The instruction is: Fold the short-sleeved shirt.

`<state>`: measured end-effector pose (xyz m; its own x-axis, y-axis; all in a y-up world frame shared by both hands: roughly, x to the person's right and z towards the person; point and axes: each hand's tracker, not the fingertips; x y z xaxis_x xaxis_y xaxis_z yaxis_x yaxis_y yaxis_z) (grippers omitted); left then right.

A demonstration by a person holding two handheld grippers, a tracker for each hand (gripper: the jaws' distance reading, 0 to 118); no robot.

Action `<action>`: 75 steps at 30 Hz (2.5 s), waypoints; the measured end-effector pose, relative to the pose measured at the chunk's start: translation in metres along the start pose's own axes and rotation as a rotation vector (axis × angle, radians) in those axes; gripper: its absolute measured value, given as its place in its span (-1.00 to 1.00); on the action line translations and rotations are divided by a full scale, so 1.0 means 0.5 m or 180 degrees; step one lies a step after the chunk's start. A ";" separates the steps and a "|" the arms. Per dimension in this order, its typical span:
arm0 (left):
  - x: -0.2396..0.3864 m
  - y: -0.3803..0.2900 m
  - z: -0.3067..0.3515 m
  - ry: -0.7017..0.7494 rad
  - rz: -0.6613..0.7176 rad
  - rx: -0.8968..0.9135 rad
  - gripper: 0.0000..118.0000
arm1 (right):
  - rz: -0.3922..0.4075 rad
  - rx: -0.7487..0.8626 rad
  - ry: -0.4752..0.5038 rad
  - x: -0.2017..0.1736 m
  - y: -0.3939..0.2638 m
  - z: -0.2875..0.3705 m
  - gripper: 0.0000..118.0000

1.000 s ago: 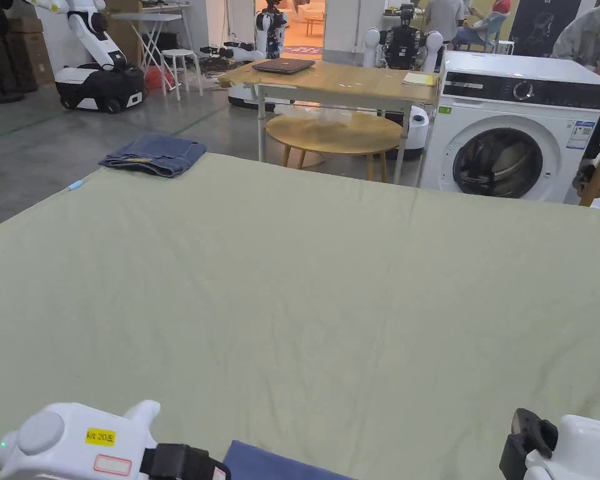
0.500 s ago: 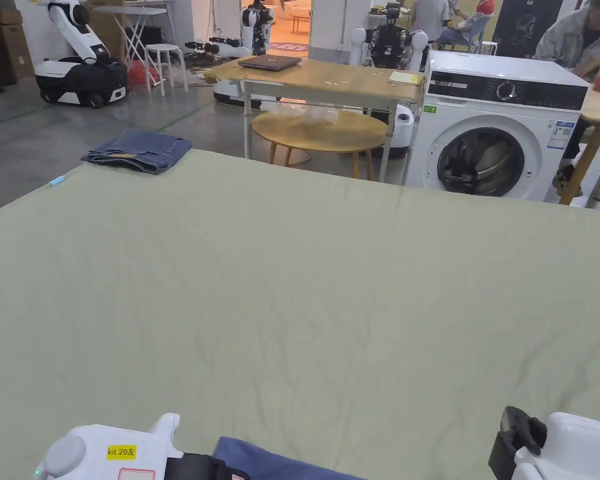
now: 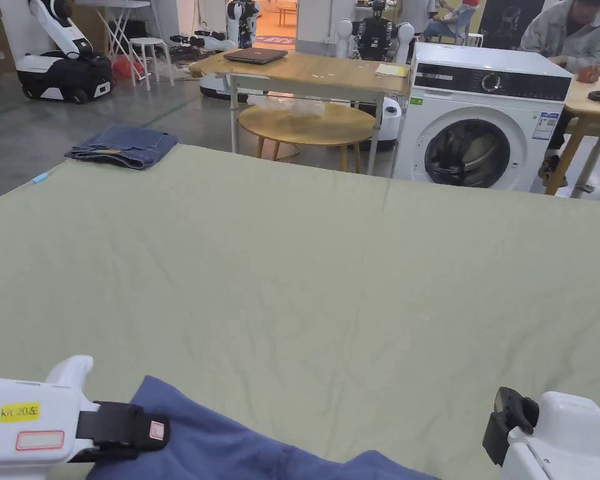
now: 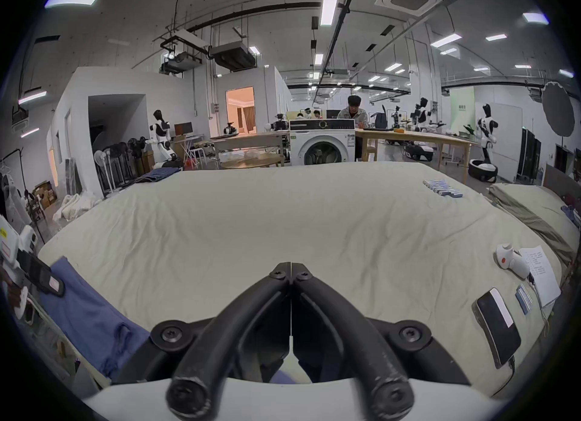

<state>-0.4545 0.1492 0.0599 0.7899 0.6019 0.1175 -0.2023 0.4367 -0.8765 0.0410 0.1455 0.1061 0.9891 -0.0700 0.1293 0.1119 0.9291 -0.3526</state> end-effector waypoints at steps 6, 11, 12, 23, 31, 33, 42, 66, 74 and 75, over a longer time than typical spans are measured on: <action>0.085 0.017 0.020 0.0259 -0.0083 -0.0003 -0.88 | 0.0035 0.0020 0.0048 -0.013 0.002 0.000 -1.00; 0.193 0.018 -0.029 0.0305 -0.0355 -0.0206 -0.89 | 0.0034 0.0017 0.0070 -0.016 -0.001 0.003 -1.00; 0.214 0.018 -0.038 0.0270 -0.0403 -0.0254 -0.88 | 0.0044 0.0011 0.0069 -0.016 -0.001 0.003 -1.00; 0.408 -0.019 -0.206 0.0323 -0.0974 -0.0774 -0.89 | 0.0044 0.0003 0.0018 -0.002 -0.004 0.013 -1.00; 0.473 -0.109 -0.420 0.0581 -0.1031 -0.1231 -0.88 | 0.0022 -0.0025 -0.0062 0.020 -0.008 0.025 -1.00; 0.475 -0.124 -0.448 0.0659 -0.1035 -0.1243 -0.89 | 0.0024 -0.0028 -0.0084 0.026 -0.010 0.027 -1.00; 0.451 -0.103 -0.396 0.0191 -0.0687 -0.1193 -0.16 | 0.0002 -0.0053 -0.0114 0.039 -0.010 0.026 -1.00; 0.342 -0.162 -0.522 -0.0791 0.0150 -0.1239 -1.00 | -0.0013 -0.0069 -0.0121 0.044 -0.021 0.035 -1.00; 0.374 -0.101 -0.415 -0.0674 -0.0419 -0.0759 -1.00 | -0.0022 -0.0020 -0.0121 0.036 -0.020 0.023 -1.00; 0.371 -0.085 -0.389 -0.0615 -0.0522 -0.0563 -1.00 | -0.0017 0.0002 -0.0122 0.034 -0.017 0.021 -1.00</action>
<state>-0.1869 0.1123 0.0282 0.6755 0.6564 0.3360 0.0362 0.4257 -0.9042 0.0558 0.1400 0.1209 0.9841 -0.0611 0.1665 0.1171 0.9290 -0.3511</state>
